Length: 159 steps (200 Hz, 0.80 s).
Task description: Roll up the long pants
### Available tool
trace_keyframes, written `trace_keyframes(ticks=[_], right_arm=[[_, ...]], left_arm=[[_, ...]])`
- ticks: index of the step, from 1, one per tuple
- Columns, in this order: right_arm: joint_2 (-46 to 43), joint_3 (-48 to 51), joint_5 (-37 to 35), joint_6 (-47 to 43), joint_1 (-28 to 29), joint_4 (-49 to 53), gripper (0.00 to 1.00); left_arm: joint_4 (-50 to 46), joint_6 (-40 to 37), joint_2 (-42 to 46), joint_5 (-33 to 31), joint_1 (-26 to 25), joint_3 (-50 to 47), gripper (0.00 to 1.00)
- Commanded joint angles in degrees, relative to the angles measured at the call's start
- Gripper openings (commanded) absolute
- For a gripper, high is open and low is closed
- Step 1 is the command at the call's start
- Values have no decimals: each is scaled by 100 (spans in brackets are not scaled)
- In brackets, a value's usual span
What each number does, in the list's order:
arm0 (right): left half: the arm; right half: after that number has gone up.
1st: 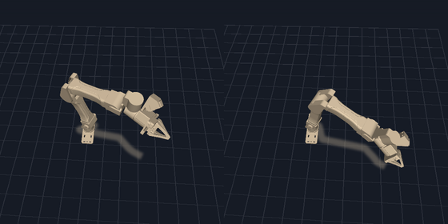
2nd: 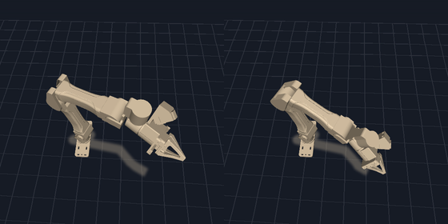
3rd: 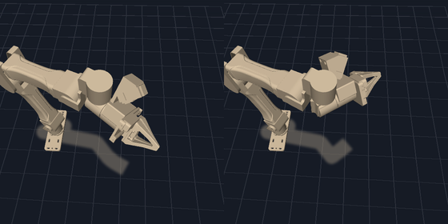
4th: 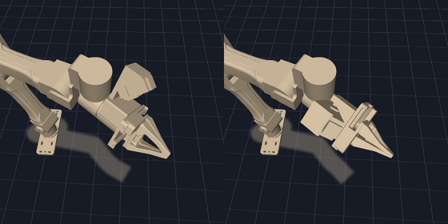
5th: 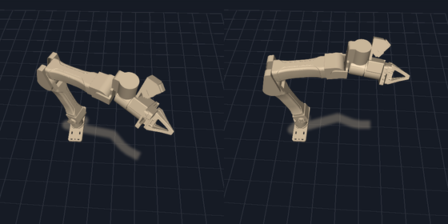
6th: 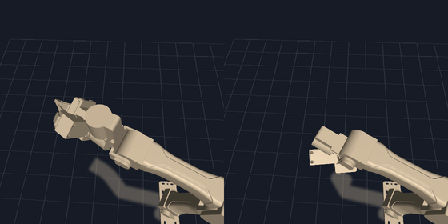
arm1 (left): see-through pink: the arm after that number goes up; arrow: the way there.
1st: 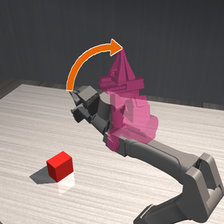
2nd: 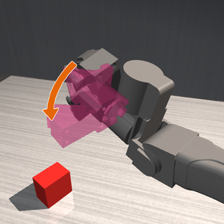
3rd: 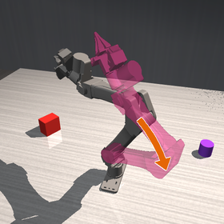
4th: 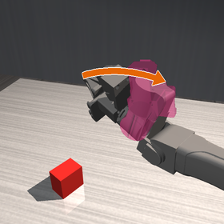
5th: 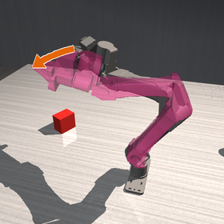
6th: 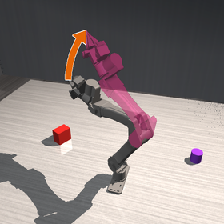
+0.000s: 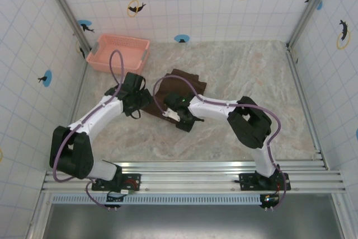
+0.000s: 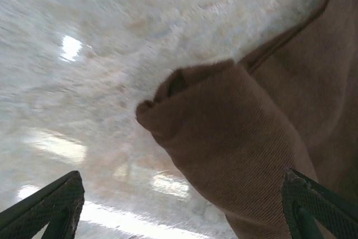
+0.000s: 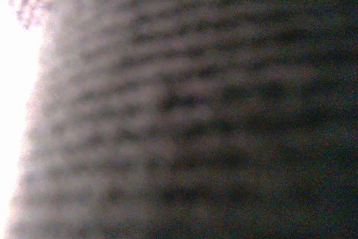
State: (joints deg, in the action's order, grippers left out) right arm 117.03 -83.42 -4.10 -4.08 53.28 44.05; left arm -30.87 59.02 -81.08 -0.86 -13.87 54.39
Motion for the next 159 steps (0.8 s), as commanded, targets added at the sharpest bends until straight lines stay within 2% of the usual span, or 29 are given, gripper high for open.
trace_keyframes(ticks=[1,23,78,123,159], right_arm=[[491,-66,725,17,-90,290,0],[638,-184,781,79,-170,315,0],[936,-409,876,396,-359,318,0],[1155,-755,747,799,-363,317,0],[1379,-1003,439,1070,-373,280,0]], left_arm=[[1897,289,228,800,24,-614,92],[2967,568,259,1193,26,-1085,92],[4280,1224,-87,1591,51,-1439,93],[4827,1551,-628,2037,192,-1681,93],[4312,1233,-496,2199,492,-1524,92]])
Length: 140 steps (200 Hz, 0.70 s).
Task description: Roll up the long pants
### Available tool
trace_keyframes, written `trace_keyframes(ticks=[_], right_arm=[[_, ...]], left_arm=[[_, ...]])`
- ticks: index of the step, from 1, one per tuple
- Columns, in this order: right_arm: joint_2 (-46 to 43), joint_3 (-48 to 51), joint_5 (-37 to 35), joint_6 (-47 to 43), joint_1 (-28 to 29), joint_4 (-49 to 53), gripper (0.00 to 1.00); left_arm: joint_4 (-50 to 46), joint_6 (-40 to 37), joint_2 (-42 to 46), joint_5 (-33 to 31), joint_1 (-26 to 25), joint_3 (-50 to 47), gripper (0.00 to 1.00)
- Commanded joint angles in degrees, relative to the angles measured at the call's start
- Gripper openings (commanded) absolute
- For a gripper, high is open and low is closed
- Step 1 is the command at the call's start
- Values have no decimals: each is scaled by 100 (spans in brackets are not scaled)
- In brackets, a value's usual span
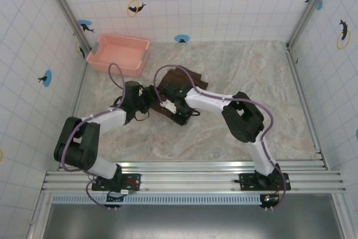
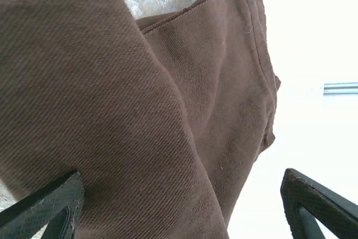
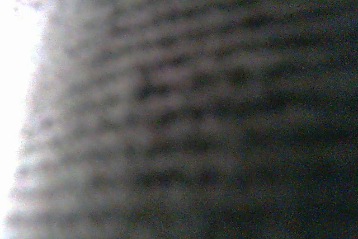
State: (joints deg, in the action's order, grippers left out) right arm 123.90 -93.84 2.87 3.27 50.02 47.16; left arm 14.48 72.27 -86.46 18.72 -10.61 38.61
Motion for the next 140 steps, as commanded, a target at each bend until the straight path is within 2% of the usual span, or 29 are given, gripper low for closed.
trace_keyframes(ticks=[1,37,63,108,140], right_arm=[[700,32,-264,338,-46,-31,0],[974,-227,-305,359,-62,20,0],[1054,-335,-236,298,-65,44,0],[1023,-202,-114,236,-83,0,0],[976,-78,-14,189,-85,-22,0]], left_arm=[[-243,-95,46,243,170,65,93],[-1050,-437,-129,357,207,603,93],[-1074,-447,-300,290,234,674,93],[-436,-269,-941,223,372,597,93],[415,47,-1484,125,536,581,92]])
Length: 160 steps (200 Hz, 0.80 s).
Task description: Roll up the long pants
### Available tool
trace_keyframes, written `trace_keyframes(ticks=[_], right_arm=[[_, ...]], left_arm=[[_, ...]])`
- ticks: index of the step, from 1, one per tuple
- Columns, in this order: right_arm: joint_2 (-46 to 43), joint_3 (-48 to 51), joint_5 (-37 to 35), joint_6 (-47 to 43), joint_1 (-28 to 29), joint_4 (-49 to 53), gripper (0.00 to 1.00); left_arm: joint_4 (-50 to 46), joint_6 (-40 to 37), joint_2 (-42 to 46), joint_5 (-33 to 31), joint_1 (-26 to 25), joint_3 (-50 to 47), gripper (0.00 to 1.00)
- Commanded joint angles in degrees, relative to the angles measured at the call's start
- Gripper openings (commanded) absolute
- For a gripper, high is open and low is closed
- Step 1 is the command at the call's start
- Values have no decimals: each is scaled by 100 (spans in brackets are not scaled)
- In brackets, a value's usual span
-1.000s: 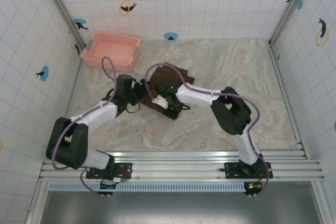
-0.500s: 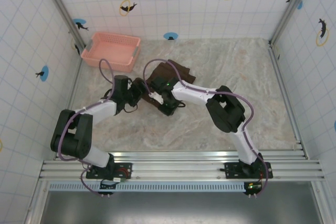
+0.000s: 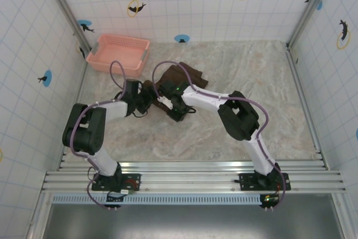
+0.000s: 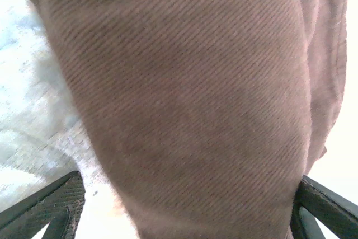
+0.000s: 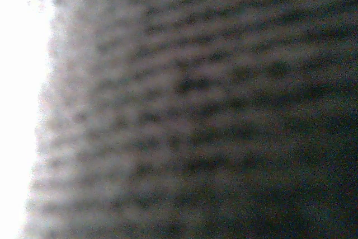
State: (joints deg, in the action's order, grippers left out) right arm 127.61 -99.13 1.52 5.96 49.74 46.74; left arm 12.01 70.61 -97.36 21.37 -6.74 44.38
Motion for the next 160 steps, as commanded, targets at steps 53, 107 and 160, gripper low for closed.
trace_keyframes(ticks=[53,107,160], right_arm=[[555,521,252,-218,-110,61,0],[547,520,323,-295,-140,57,0],[617,377,307,-397,-163,90,0]], left_arm=[[1646,599,-1216,-221,190,149,91],[2321,690,-1856,-188,207,192,85],[2517,202,-2536,780,413,568,73]])
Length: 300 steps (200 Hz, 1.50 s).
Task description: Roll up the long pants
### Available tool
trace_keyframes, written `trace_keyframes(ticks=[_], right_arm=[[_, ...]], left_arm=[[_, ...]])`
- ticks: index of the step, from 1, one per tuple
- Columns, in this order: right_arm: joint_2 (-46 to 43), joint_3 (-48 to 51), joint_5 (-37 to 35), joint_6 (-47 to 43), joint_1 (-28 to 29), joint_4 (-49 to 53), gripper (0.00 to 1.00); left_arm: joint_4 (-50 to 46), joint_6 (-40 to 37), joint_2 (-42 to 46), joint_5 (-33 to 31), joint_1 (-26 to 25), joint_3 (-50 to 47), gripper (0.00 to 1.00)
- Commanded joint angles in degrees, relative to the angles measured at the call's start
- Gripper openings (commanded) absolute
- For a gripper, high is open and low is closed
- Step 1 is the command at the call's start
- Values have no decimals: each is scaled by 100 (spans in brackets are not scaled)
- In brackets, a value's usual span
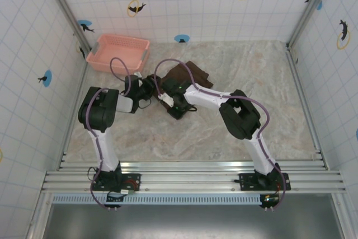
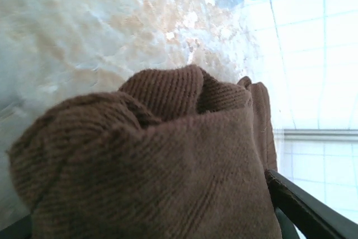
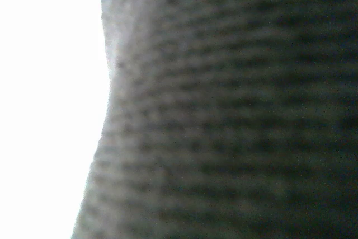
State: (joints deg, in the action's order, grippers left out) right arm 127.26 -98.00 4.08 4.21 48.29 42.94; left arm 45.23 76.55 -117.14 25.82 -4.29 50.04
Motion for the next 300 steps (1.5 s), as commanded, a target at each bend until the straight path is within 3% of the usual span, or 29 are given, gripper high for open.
trace_keyframes(ticks=[1,26,105,115,131,135,143,174,206,216,232,261,300], right_arm=[[656,259,55,-225,-16,470,0],[695,228,58,-261,-15,473,0],[796,279,70,-394,-12,406,0],[791,311,76,-402,-12,384,0],[766,380,75,-407,-6,351,0],[755,402,72,-414,-14,333,0],[733,442,67,-421,-11,321,0],[667,527,42,-438,-14,294,0],[489,610,-186,-464,-52,285,0],[471,652,-217,-464,-92,261,8],[163,751,-313,-448,-120,223,40],[-339,941,-496,-383,-131,215,74],[-1196,1144,-851,-297,-6,240,92]], left_arm=[[-841,-425,-566,348,180,-1,74],[-1200,-957,-722,788,395,77,74],[-760,-1121,-1215,1667,438,191,66],[-689,-1109,-1270,1700,439,189,61],[-424,-997,-1408,1830,438,203,43],[-320,-955,-1448,1869,438,224,33],[-160,-880,-1549,1993,437,274,0],[35,-773,-1447,1871,447,54,0],[-2108,-1596,-545,1274,445,-39,0],[-2841,-1748,-302,1047,445,-28,0],[-3615,-1907,59,705,446,-62,0],[-5041,-1925,501,124,439,75,0],[-6711,-1794,779,-415,415,622,0]])
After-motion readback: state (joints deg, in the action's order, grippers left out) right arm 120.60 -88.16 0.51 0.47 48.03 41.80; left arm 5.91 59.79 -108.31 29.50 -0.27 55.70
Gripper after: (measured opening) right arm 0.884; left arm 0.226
